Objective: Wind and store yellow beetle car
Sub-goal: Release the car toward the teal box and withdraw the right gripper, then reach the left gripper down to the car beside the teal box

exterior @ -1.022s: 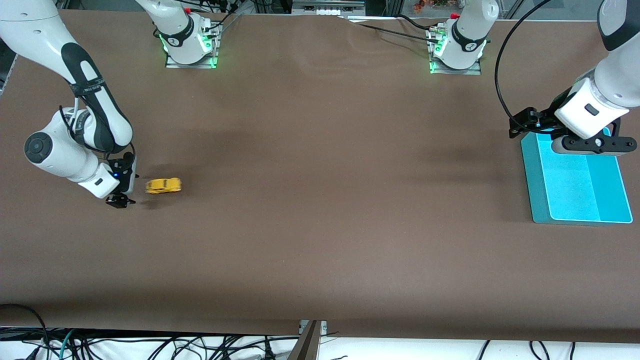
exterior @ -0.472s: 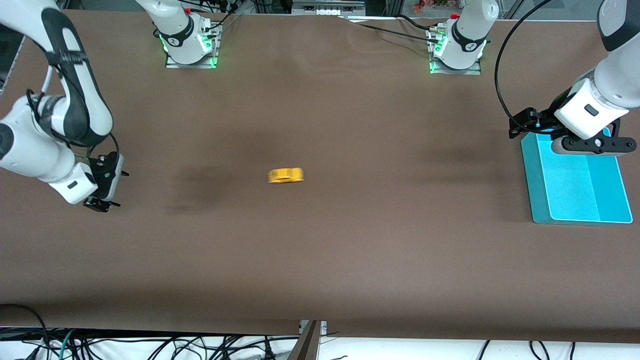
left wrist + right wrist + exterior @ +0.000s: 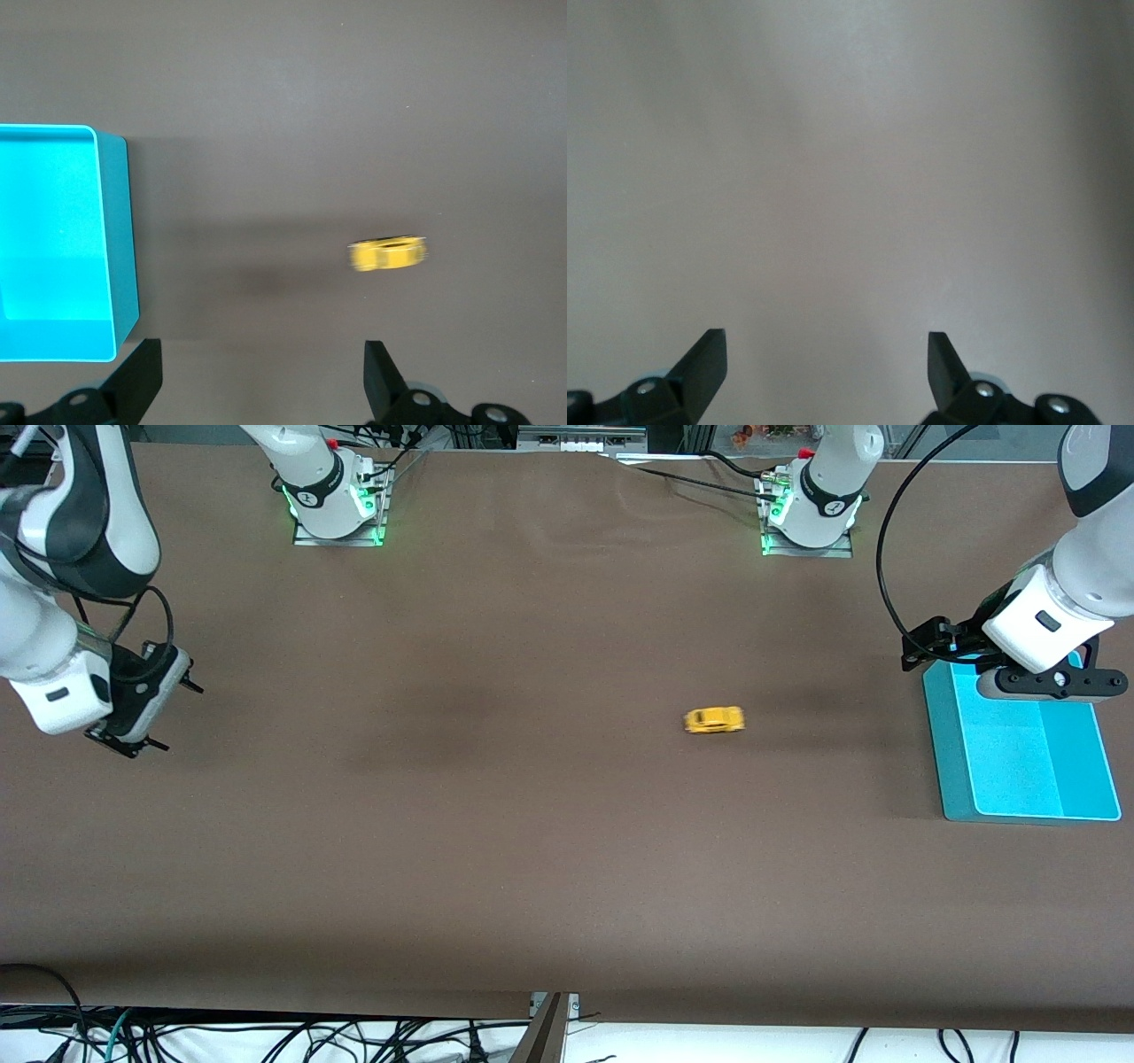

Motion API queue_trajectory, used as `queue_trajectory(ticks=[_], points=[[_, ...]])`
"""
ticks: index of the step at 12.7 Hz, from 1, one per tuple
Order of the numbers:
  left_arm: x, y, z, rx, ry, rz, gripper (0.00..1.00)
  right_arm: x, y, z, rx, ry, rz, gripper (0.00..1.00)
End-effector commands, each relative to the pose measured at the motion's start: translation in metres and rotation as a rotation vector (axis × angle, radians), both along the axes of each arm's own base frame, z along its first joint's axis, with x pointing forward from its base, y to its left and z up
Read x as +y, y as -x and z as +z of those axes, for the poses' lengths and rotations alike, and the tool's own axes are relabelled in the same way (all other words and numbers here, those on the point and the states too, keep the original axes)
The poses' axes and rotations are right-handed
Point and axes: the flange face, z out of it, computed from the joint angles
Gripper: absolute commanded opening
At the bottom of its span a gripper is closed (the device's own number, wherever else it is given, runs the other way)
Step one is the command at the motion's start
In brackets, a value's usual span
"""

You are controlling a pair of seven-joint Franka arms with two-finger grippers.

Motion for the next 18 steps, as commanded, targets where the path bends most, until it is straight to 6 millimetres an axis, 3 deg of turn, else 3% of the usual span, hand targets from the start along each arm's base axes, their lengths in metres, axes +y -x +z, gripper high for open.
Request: queue_trajectory(ticks=[1,5,10,12,16,18], points=[[-0.001,-0.003,0.006,-0.001,-0.014,0.001,1.00,0.003,0.018,0.032,-0.002,0.003,-0.164,1.00],[-0.001,-0.004,0.004,0.002,-0.014,0.001,1.00,0.019,0.024,0.065,0.001,0.002,-0.378,1.00],[0.000,-0.004,0.003,0.003,-0.013,-0.001,1.00,0.023,0.027,0.077,0.013,0.002,-0.585,1.00],[-0.001,-0.002,-0.003,0.035,-0.014,-0.010,1.00,0.036,0.031,0.087,0.026,0.005,-0.726,1.00],[0.010,0.001,-0.025,0.113,0.023,-0.274,1.00,0.044,0.034,0.098,0.064,-0.013,-0.915,1.00],[0.024,0.006,-0.045,0.165,0.049,-0.445,1.00,0.053,0.036,0.114,0.083,-0.021,-1.012,1.00]])
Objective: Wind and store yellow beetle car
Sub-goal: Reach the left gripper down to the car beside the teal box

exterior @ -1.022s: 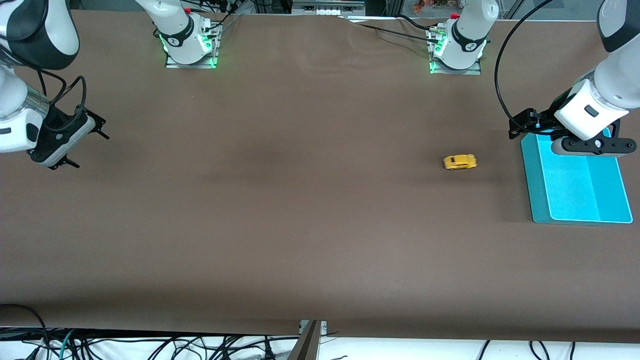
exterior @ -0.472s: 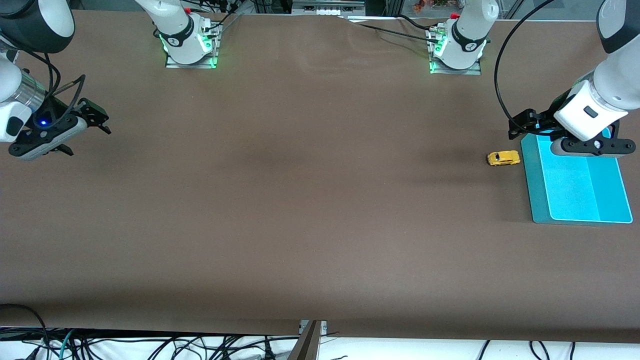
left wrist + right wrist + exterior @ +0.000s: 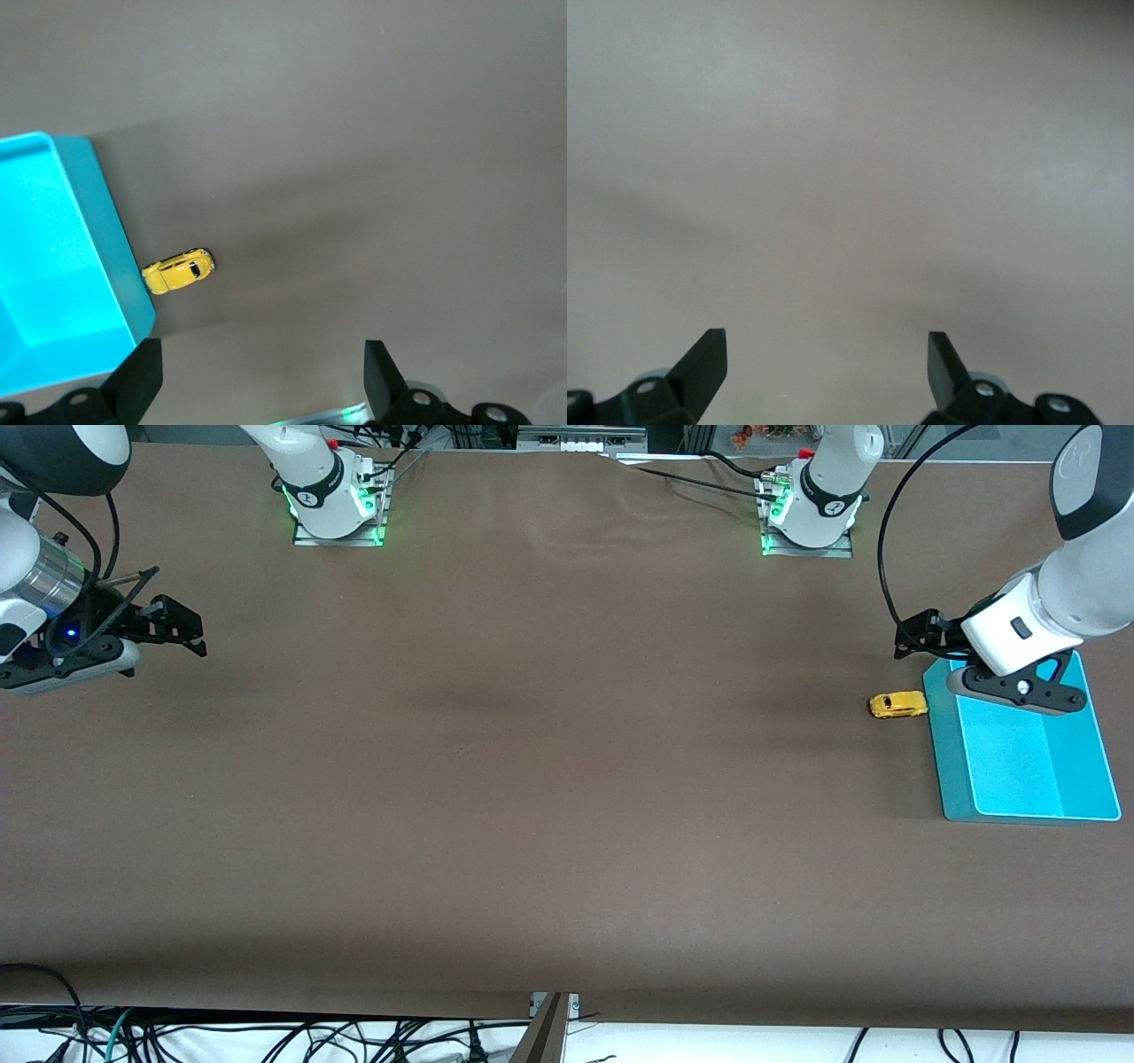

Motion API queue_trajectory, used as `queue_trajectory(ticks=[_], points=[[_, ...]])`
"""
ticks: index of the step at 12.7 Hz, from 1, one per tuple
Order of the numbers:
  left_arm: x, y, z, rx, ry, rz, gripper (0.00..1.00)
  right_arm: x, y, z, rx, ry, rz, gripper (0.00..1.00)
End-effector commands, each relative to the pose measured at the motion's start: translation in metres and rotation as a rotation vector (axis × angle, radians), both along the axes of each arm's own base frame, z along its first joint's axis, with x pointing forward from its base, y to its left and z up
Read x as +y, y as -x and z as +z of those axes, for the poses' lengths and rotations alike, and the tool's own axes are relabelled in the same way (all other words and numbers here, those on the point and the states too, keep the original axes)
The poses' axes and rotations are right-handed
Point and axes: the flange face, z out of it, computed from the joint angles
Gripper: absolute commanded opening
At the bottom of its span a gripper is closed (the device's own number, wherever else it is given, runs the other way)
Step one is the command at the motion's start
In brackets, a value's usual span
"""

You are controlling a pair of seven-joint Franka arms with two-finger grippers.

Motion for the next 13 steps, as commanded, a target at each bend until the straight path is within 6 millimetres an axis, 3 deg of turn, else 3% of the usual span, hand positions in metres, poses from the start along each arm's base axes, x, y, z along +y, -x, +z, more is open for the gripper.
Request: queue_trajectory(ticks=[1,8,11,13], points=[[0.019,0.009,-0.027,0.073,0.029,-0.208,1.00,0.010,0.006,0.031,0.013,-0.019,-0.086,1.00],[0.076,0.049,-0.137,0.132,0.065,-0.536,1.00,0.005,0.003,0.037,0.008,-0.005,-0.084,1.00],[0.076,0.081,-0.195,0.167,-0.008,-0.721,1.00,0.003,-0.001,0.041,0.001,0.006,-0.082,1.00],[0.067,0.083,-0.214,0.130,-0.016,-0.896,1.00,-0.001,-0.003,0.053,-0.028,0.031,-0.085,0.99]])
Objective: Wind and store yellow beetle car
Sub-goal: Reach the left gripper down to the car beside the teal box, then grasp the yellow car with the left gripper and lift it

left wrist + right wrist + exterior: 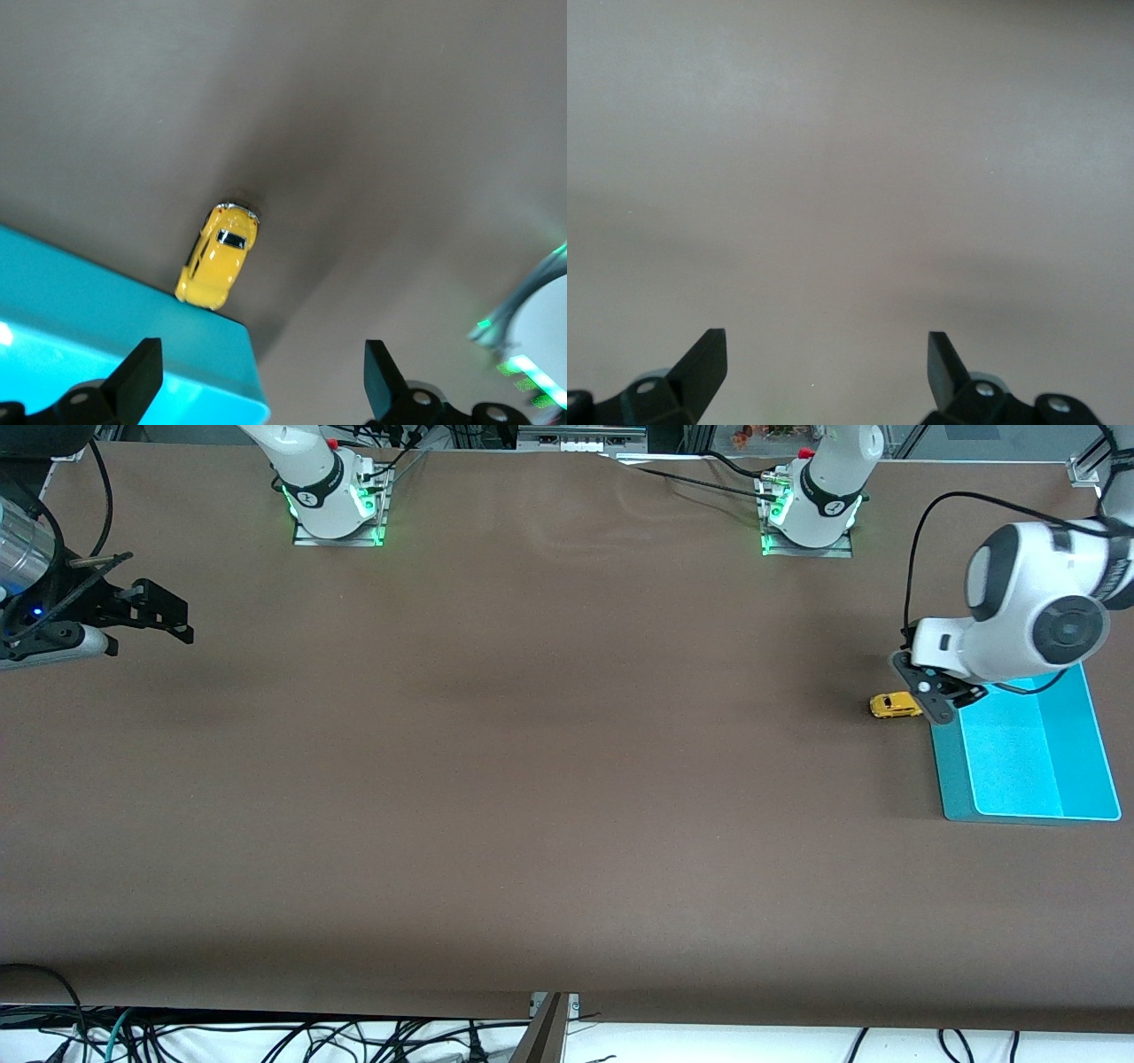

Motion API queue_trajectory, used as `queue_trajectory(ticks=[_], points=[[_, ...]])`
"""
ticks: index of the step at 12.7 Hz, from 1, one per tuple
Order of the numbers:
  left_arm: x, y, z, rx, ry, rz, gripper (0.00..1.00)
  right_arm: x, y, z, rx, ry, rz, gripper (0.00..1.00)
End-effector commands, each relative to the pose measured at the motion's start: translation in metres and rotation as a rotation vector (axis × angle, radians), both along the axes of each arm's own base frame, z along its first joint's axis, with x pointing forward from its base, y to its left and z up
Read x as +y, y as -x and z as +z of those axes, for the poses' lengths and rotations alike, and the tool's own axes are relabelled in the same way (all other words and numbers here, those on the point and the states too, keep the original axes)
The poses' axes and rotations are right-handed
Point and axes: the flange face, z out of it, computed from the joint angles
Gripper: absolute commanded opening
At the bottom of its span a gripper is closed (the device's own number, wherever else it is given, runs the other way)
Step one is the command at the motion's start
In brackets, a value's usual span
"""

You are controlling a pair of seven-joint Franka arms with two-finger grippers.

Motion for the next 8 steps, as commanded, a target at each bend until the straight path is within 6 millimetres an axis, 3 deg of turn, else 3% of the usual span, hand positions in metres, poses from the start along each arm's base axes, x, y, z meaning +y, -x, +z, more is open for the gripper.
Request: queue_trajectory(ticks=[1,4,8], points=[[-0.005,0.017,-0.014,-0.046,0.015,-0.184,1.00,-0.005,-0.005,0.022,-0.035,0.035,-0.010,1.00],[0.001,0.039,-0.052,-0.120,-0.005,-0.284,1.00,0.000,-0.008,0.021,-0.034,0.034,-0.007,1.00],[0.037,0.049,-0.104,-0.140,-0.009,-0.376,0.99,-0.004,-0.009,0.017,-0.024,0.032,-0.015,1.00]])
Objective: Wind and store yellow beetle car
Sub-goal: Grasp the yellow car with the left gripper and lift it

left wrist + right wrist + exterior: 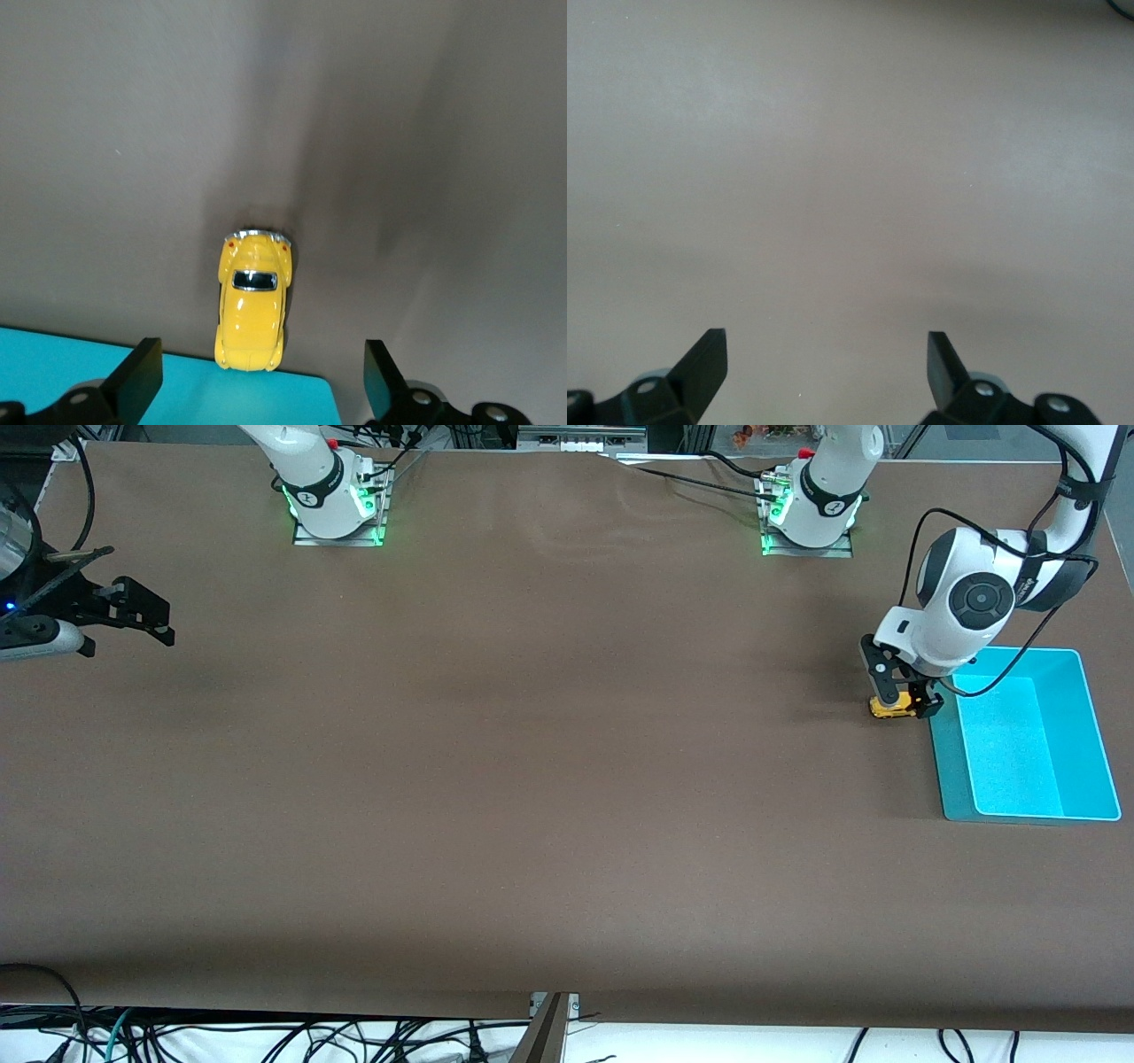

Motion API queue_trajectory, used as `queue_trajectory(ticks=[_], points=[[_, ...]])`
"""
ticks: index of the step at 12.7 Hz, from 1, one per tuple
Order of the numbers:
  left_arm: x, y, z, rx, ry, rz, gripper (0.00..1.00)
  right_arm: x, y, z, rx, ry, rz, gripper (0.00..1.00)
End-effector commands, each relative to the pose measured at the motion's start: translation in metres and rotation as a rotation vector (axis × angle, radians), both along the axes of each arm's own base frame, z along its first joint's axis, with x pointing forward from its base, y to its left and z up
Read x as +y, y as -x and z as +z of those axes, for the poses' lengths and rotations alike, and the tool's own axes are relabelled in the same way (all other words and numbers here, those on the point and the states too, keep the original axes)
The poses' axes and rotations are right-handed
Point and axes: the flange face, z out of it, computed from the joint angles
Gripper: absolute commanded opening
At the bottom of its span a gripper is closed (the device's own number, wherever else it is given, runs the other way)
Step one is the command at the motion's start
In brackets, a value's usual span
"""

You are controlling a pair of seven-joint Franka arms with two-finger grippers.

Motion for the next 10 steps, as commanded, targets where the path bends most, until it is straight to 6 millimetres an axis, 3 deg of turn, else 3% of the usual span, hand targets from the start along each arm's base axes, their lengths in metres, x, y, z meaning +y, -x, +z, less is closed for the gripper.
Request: queue_trajectory(ticks=[1,3,7,8,10], points=[[0.016,0.001,-0.030,-0.007,0.013,-0.087,0.99,-0.001,-0.004,0.004,0.005,0.011,-0.014,1.00],[0.023,0.004,-0.046,-0.015,0.026,-0.119,0.99,-0.003,-0.004,0.004,0.005,0.011,-0.017,1.00],[0.025,0.004,-0.057,-0.027,0.046,-0.132,0.94,-0.004,-0.004,0.003,0.007,0.011,-0.017,1.00],[0.026,0.005,-0.060,-0.024,0.047,-0.141,0.83,-0.005,-0.004,0.003,0.007,0.013,-0.017,1.00],[0.031,0.006,-0.065,-0.015,0.045,-0.146,0.44,-0.005,-0.004,0.003,0.007,0.013,-0.019,1.00]])
